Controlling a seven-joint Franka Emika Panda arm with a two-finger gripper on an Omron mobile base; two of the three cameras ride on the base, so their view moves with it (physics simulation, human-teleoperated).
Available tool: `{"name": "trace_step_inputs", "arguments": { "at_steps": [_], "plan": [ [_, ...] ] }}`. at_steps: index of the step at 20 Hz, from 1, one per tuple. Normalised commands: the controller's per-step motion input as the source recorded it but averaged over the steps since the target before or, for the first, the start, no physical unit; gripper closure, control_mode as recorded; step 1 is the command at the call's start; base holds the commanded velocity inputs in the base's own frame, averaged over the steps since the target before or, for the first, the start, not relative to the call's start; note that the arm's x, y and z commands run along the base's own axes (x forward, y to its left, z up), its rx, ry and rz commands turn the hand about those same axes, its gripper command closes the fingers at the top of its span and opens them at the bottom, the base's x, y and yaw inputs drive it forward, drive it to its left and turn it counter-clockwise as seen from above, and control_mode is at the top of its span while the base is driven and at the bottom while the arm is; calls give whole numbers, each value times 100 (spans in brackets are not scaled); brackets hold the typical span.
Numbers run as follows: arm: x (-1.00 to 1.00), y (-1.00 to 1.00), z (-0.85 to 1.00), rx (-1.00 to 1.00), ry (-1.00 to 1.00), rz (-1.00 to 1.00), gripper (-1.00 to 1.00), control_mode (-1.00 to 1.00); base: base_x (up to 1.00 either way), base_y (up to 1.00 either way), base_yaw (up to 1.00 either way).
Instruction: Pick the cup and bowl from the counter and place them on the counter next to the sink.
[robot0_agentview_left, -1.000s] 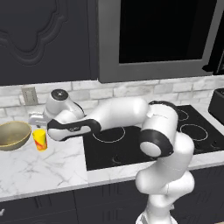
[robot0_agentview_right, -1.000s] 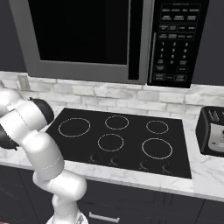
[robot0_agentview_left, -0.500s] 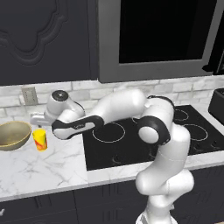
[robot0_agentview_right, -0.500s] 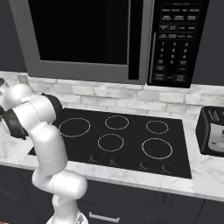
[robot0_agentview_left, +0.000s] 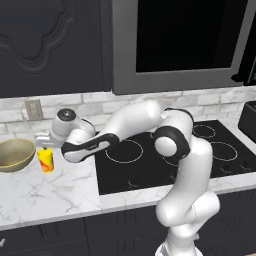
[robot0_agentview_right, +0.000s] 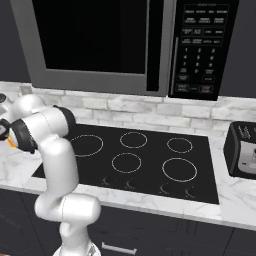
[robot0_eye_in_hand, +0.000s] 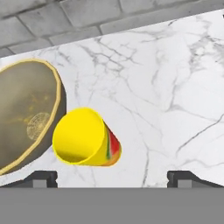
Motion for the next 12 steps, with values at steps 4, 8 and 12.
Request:
{"name": "trace_step_inputs", "arguments": {
  "at_steps": [4,8,12],
  "plan": [
    [13,5,-24,0,0,0,-100,-100,0,0,0],
    [14,2,-23,0,0,0,-100,-100,0,0,0],
    [15,0,-22,0,0,0,-100,-100,0,0,0]
  ]
}}
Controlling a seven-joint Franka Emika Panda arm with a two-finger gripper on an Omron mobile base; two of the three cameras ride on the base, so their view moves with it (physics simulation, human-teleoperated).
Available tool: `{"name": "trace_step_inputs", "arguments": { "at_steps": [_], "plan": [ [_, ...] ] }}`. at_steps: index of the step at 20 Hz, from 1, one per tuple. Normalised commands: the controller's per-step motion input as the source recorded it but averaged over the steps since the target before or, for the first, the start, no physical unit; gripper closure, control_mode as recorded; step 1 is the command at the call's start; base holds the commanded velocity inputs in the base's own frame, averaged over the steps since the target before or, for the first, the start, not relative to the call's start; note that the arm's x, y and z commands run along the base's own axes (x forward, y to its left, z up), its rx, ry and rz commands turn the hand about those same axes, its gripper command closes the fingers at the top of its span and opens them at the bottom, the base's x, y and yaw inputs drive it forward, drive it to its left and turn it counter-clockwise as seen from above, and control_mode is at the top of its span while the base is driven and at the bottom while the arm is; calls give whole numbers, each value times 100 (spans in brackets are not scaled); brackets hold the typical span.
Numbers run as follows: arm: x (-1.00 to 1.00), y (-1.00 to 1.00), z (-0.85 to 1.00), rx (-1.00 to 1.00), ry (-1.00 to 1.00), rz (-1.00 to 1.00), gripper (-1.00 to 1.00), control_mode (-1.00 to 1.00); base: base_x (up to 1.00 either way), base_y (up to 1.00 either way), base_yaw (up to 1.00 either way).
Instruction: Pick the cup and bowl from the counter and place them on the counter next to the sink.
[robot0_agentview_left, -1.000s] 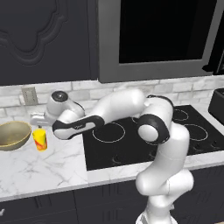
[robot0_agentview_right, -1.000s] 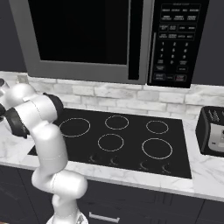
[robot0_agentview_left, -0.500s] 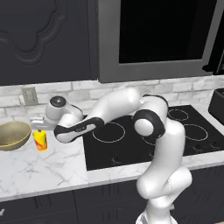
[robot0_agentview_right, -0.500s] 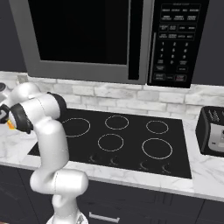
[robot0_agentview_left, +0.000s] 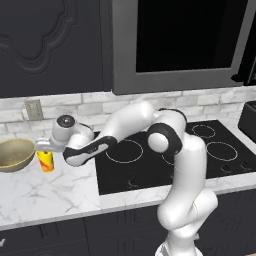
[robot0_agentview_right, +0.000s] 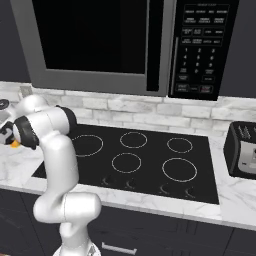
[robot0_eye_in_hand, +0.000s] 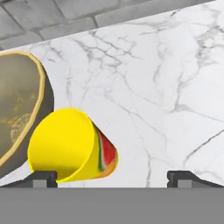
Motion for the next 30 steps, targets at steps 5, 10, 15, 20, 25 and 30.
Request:
{"name": "trace_step_inputs", "arguments": {
  "at_steps": [5,10,15,20,25,30],
  "plan": [
    [14,0,-18,0,0,0,-100,-100,0,0,0],
    [10,0,-15,0,0,0,-100,-100,0,0,0],
    [6,3,-14,0,0,0,-100,-100,0,0,0],
    [3,12,-16,0,0,0,-100,-100,0,0,0],
    [1,13,-15,0,0,0,-100,-100,0,0,0],
    [0,2,0,0,0,0,-100,-100,0,0,0]
  ]
}}
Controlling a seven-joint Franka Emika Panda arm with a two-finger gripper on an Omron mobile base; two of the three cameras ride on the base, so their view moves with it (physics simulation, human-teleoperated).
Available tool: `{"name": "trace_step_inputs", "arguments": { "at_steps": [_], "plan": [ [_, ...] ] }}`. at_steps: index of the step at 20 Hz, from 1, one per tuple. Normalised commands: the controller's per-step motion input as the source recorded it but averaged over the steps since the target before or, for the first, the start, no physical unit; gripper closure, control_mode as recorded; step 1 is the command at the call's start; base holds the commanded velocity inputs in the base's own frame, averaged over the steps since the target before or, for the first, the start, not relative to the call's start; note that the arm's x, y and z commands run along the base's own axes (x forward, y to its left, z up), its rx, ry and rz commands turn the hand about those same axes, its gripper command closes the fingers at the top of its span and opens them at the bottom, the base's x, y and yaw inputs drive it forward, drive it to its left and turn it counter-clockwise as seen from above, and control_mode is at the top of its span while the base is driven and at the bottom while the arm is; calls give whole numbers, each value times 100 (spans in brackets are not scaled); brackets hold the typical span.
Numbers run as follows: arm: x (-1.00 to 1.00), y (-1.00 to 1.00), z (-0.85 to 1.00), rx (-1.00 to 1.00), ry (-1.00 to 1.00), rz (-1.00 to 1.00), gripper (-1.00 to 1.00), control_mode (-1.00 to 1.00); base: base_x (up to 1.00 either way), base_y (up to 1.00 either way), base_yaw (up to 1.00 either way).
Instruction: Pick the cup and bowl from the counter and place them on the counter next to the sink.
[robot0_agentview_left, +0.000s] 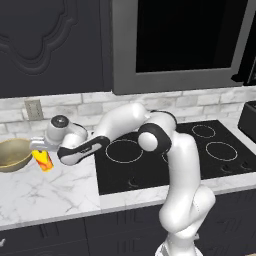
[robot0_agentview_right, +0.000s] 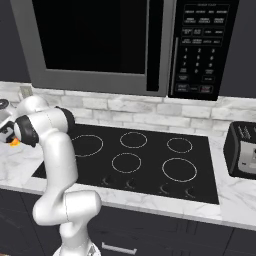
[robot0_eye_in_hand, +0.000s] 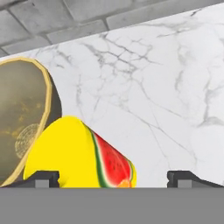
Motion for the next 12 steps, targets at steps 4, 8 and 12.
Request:
{"name": "trace_step_inputs", "arguments": {
  "at_steps": [4,8,12],
  "plan": [
    [0,0,0,0,0,-1,-100,-100,0,0,0],
    [0,0,0,0,0,-1,-100,-100,0,0,0],
    [0,0,0,0,0,-1,-100,-100,0,0,0]
  ]
}}
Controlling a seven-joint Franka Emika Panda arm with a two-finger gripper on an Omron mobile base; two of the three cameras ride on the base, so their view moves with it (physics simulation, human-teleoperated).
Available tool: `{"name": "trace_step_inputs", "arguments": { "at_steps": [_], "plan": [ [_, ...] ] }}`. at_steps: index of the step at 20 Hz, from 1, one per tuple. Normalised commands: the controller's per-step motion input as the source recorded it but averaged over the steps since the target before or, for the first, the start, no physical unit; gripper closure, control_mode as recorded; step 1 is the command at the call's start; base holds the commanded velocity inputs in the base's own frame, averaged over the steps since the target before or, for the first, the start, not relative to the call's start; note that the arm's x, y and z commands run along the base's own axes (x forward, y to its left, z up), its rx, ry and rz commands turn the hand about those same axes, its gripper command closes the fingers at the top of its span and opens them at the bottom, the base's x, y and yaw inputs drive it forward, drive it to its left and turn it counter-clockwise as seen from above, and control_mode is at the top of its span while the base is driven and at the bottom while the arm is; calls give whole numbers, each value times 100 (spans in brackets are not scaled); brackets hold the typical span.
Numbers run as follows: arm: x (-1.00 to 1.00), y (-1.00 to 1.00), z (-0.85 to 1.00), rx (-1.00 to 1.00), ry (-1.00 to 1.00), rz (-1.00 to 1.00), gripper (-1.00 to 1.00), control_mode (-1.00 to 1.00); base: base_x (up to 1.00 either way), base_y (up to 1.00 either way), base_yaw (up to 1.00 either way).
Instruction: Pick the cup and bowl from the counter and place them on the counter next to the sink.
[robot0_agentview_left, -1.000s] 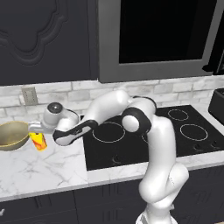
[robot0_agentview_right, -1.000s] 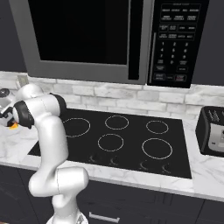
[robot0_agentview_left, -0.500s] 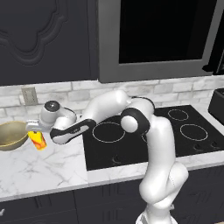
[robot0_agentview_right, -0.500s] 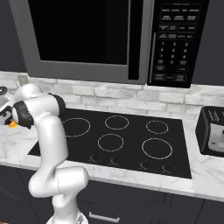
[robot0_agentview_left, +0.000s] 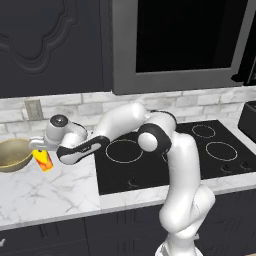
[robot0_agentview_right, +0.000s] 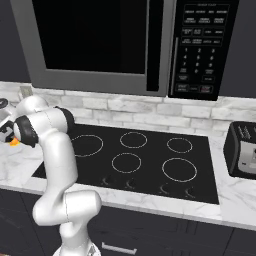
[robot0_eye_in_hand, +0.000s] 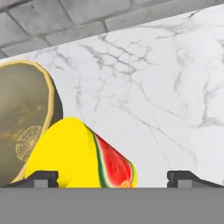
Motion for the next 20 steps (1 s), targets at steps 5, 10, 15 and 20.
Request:
{"name": "trace_step_inputs", "arguments": {
  "at_steps": [5,10,15,20],
  "plan": [
    [0,0,0,0,0,-1,-100,-100,0,0,0],
    [0,0,2,2,0,-1,-100,-100,0,0,0],
    [3,0,4,1,0,-1,-100,-100,0,0,0],
    [19,0,-6,0,1,-5,-100,-100,0,0,0]
  ]
}}
